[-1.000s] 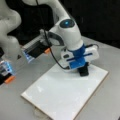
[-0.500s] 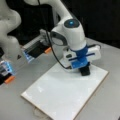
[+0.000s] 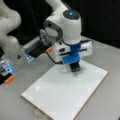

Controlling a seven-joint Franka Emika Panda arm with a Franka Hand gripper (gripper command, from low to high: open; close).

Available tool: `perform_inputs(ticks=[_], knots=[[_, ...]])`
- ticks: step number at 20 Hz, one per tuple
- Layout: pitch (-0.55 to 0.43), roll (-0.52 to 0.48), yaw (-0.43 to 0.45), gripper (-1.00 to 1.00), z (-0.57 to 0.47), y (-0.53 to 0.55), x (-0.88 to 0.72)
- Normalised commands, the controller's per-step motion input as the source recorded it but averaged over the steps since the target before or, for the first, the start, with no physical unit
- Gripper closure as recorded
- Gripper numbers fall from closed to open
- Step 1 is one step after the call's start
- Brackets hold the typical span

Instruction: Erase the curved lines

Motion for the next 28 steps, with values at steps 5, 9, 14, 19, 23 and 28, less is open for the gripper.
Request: perform_inputs(ticks=[5, 9, 14, 19, 23, 28], knots=[[0.015, -0.164, 0.480, 1.00, 0.06, -0.45, -0.31], [-0.015, -0.012, 0.520, 1.00, 0.04, -0.46, -0.37], [-0.090, 0.116, 0.448, 1.00, 0.01, -0.57, -0.31], [-0.168, 0.166, 0.274, 1.00, -0.10, -0.63, -0.13], [-0.167, 0.144, 0.162, 1.00, -0.13, -0.54, 0.07], [-0.088, 0.089, -0.022, 1.00, -0.11, -0.43, 0.30]])
